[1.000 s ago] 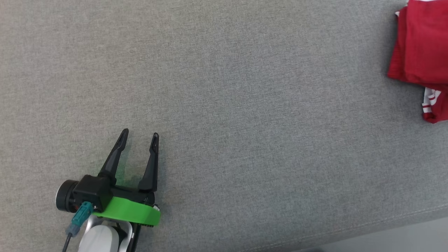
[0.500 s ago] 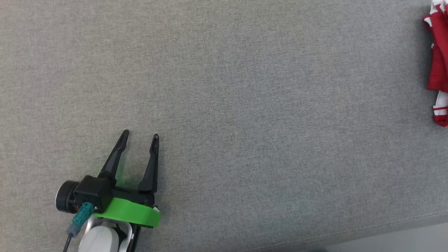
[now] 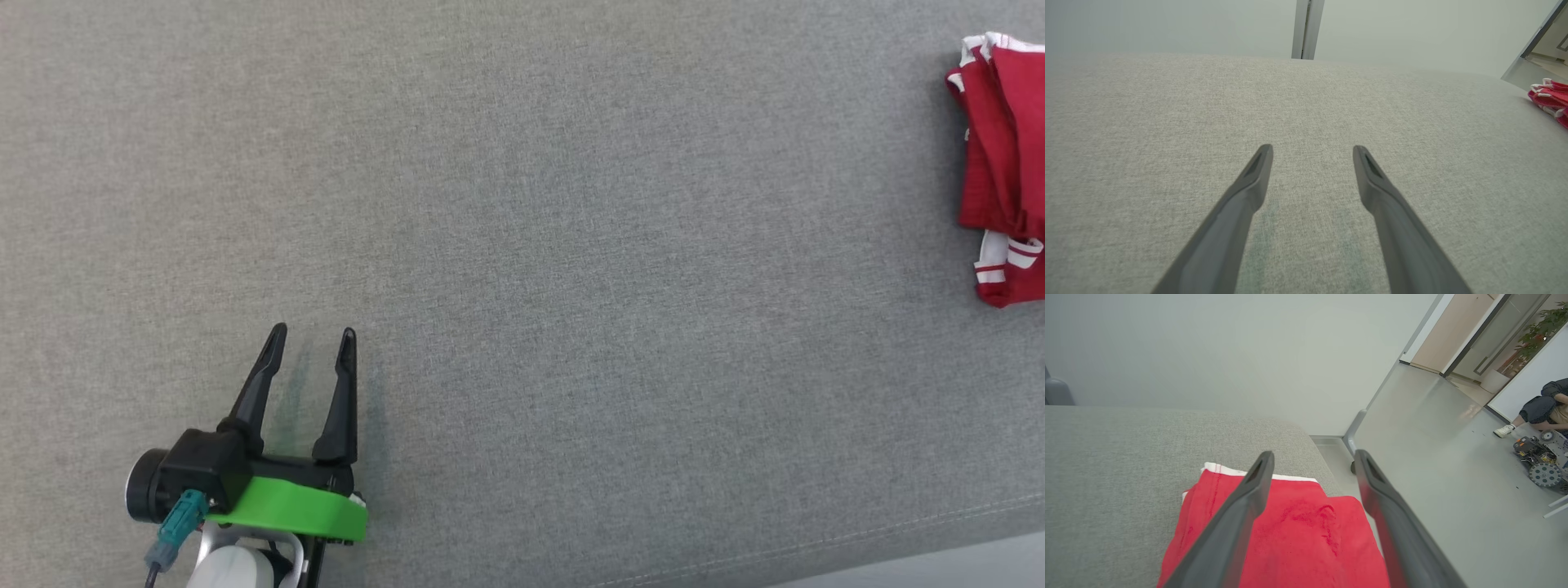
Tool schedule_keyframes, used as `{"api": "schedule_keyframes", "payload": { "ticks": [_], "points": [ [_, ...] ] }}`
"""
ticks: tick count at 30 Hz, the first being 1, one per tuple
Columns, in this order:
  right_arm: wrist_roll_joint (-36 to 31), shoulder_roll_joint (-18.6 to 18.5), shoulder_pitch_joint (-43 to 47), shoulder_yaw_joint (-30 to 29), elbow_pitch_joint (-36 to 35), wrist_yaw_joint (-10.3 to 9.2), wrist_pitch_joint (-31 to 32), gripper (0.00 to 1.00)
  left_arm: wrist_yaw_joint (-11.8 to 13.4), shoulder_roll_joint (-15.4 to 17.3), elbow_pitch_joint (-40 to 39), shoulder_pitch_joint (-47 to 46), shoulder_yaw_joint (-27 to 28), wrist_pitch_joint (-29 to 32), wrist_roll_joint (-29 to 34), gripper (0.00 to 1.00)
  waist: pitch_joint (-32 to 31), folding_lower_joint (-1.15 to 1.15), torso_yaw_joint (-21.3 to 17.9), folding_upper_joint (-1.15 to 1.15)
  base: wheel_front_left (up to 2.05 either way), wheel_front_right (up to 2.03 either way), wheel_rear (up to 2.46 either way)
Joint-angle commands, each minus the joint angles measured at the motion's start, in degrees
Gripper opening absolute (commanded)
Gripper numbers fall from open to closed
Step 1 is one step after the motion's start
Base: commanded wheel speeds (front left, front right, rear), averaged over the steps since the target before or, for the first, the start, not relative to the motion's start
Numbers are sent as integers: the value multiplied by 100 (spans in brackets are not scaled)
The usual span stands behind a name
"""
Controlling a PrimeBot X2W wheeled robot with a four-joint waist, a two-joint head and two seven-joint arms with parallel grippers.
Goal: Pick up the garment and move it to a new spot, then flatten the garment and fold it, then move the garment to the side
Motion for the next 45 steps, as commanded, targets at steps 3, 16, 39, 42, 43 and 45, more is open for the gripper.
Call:
{"api": "schedule_keyframes", "payload": {
  "ticks": [3, 16, 39, 42, 43, 45],
  "points": [
    [125, 269, 623, 102, -427, -10, -524, 100, -14, -81, 15, 208, 208, 1, 34, 100, -648, 0, 110, 0, 0, 0, 0],
    [133, 1355, 3348, 916, -1343, -12, -2045, 100, 201, -203, 236, 1072, 556, 1, 168, 100, -2053, 0, 586, 0, 0, 0, 0],
    [122, 1973, 4162, 1621, -1667, 1, -2087, 0, 304, -218, 304, 1201, 604, -1, 25, 0, -2270, 0, 829, 0, 0, 0, 0],
    [328, 1980, 4051, 1550, -1517, 1, -1992, 0, 295, -218, 370, 1166, 629, 58, -180, 0, -2269, 0, 822, 0, 0, 0, 0],
    [481, 1980, 4011, 1525, -1481, 1, -1932, 0, 290, -218, 379, 1143, 642, 94, -318, 0, -2269, 0, 818, 0, 0, 0, 0],
    [756, 1980, 3970, 1506, -1448, 1, -1846, 0, 281, -218, 390, 1104, 667, 155, -545, 0, -2269, 0, 811, 0, 0, 0, 0]
  ]
}}
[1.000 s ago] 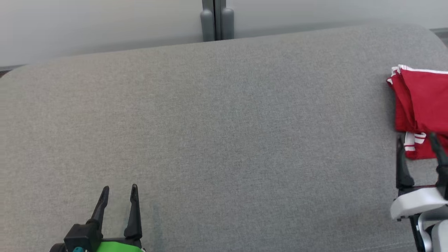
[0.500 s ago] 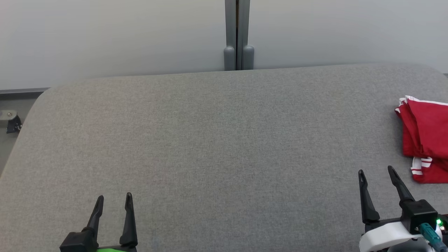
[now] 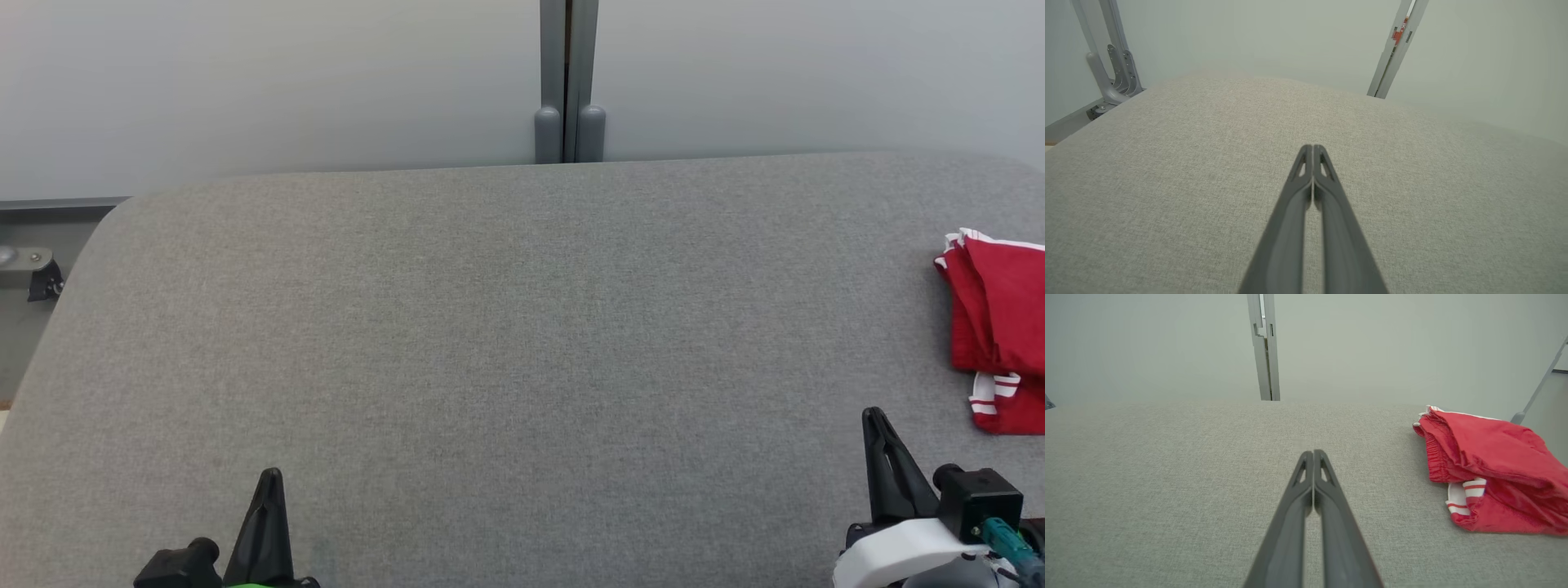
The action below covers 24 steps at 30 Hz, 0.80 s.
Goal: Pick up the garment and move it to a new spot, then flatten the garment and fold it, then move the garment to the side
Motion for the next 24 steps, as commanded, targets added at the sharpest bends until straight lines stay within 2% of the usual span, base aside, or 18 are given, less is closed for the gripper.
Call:
{"api": "schedule_keyframes", "payload": {
  "ticks": [1, 24],
  "points": [
    [319, -32, -193, -40, -40, -2, 77, 0, -23, 12, -69, -123, 54, 59, -260, 0, 0, 0, -6, 0, 0, 0, 0],
    [2941, -34, -427, 45, 58, -3, 572, 0, -112, 17, 19, -489, 291, 642, -2385, 0, 9, 0, -82, 0, 0, 0, 0]
  ]
}}
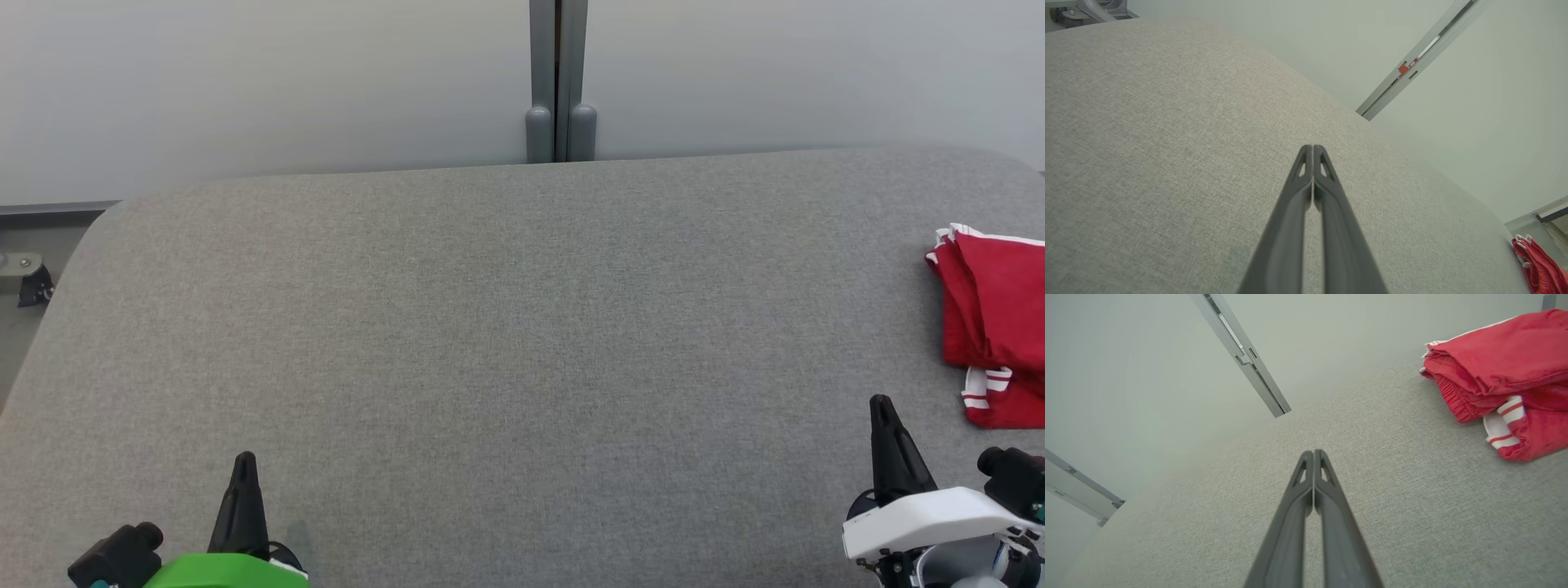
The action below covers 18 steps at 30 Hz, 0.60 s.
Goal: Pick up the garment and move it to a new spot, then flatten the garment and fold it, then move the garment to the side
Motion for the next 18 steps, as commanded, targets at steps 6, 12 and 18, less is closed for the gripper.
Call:
{"api": "schedule_keyframes", "payload": {
  "ticks": [6, 12, 18],
  "points": [
    [697, -34, -230, -2, -5, -3, 145, 0, -56, 19, -34, -246, 92, 139, -583, 0, 2, 0, -20, 0, 0, 0, 0],
    [1250, -35, -304, -5, 39, -3, 265, 0, -76, 20, -14, -325, 143, 264, -1037, 0, 5, 0, -41, 0, 0, 0, 0],
    [1751, -35, -370, -9, 80, -3, 379, 0, -96, 21, 4, -399, 191, 378, -1448, 0, 7, 0, -61, 0, 0, 0, 0]
  ]
}}
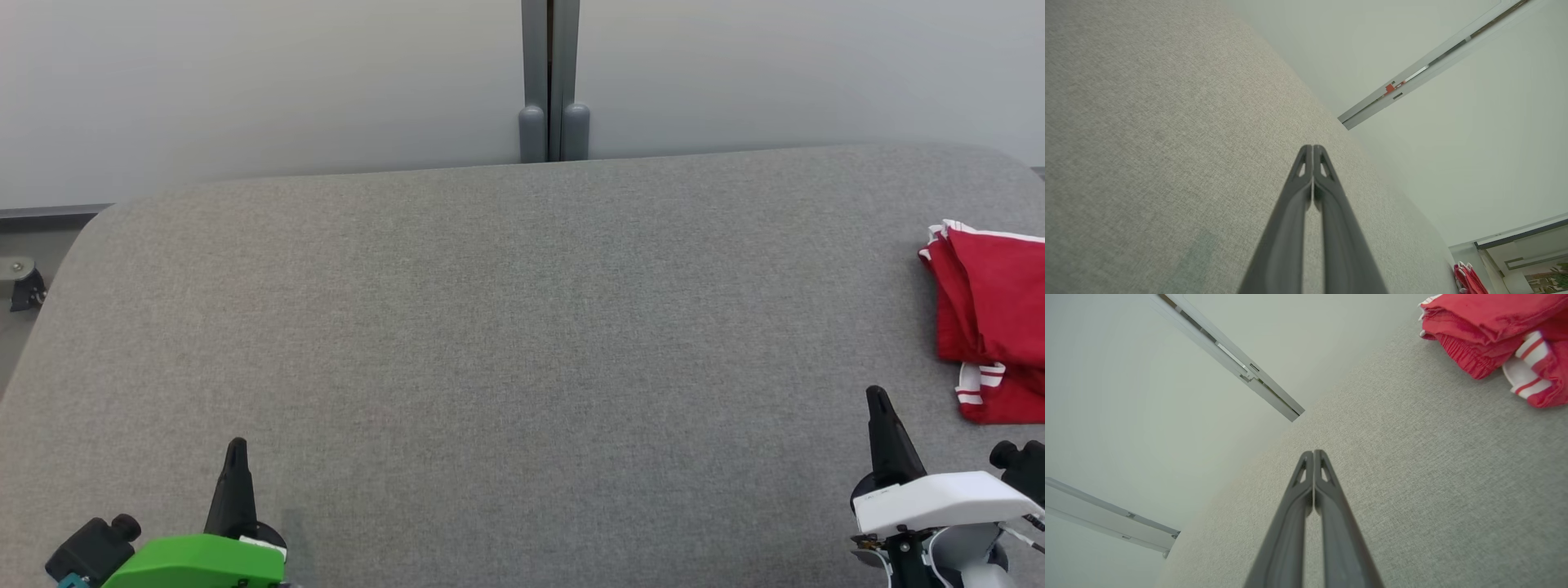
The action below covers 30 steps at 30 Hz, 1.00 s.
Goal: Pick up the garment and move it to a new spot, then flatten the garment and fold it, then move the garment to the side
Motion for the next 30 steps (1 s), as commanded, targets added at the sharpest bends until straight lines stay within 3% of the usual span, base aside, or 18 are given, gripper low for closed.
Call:
{"api": "schedule_keyframes", "payload": {
  "ticks": [1, 30],
  "points": [
    [192, -35, -158, -7, -39, -2, 47, 0, -48, 21, -49, -179, 53, 40, -155, 0, 0, 0, -4, 0, 0, 0, 0],
    [2238, -36, -410, -23, 135, -4, 509, 0, -112, 27, 33, -463, 237, 504, -1843, 0, 11, 0, -100, 0, 0, 0, 0]
  ]
}}
